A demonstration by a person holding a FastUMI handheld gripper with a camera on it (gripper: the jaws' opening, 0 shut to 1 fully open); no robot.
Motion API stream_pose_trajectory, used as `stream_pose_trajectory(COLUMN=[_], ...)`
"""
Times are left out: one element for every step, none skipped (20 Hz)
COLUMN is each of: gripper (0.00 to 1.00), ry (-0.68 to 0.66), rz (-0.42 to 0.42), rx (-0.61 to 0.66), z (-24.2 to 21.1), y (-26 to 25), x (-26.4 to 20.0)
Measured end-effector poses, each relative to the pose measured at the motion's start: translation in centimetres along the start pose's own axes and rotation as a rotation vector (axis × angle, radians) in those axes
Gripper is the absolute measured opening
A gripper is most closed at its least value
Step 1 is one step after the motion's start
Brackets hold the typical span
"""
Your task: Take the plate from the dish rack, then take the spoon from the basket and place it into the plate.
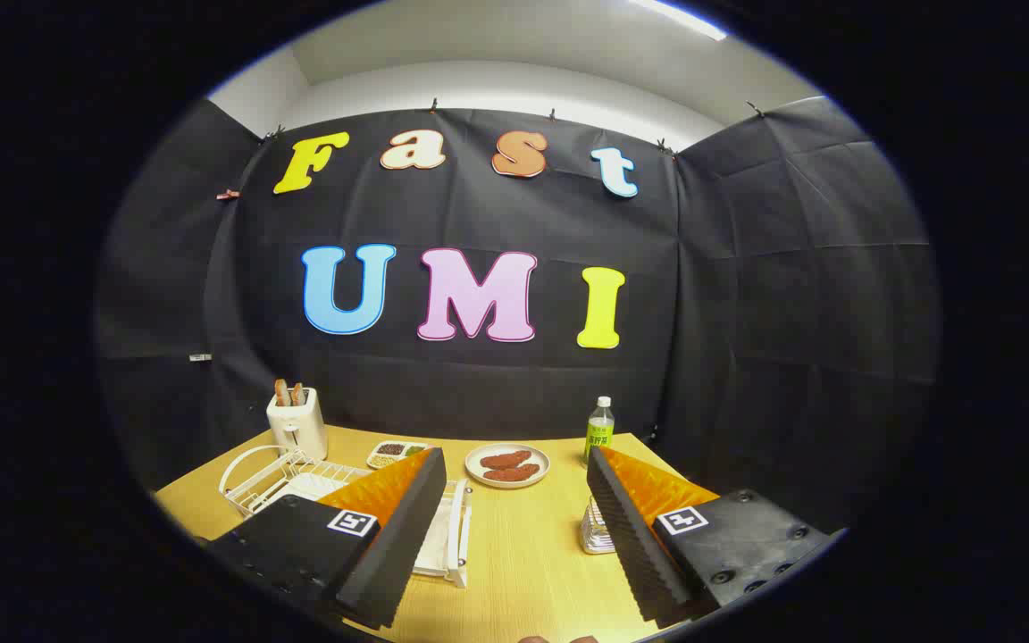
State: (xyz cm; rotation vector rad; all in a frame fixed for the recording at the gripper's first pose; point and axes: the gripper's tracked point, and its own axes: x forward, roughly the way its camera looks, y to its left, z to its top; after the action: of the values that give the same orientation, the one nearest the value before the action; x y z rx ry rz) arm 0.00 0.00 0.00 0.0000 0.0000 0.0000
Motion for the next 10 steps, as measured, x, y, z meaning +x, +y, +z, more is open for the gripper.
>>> stream_pose_trajectory(gripper=[0.98, 0.98, 0.97, 0.97, 0.98, 0.98, 0.98, 0.97, 0.98, 0.98], ry=[0.001, 0.001, 0.004, 0.01, 0.018, 0.022, 0.024, 0.03, 0.034, 0.034], rz=[0.002, 0.005, 0.003, 0.002, 0.002, 0.004, 0.007, 0.004, 0.004, 0.003], rx=[-0.001, -0.002, -0.004, -0.01, -0.015, -0.017, -0.02, -0.025, -0.029, -0.026], z=[0.0, 0.1, 0.1, 0.0, -0.2, -0.2, -0.2, -0.3, -0.5, -0.4], y=[0.2, 0.4, 0.6, 0.7, 0.8, 1.0, 1.2, 1.3, 1.2, 1.3], x=[0.2, 0.2, 0.3, 0.4, 0.5, 0.6, 0.7, 0.8, 1.0, 1.2])
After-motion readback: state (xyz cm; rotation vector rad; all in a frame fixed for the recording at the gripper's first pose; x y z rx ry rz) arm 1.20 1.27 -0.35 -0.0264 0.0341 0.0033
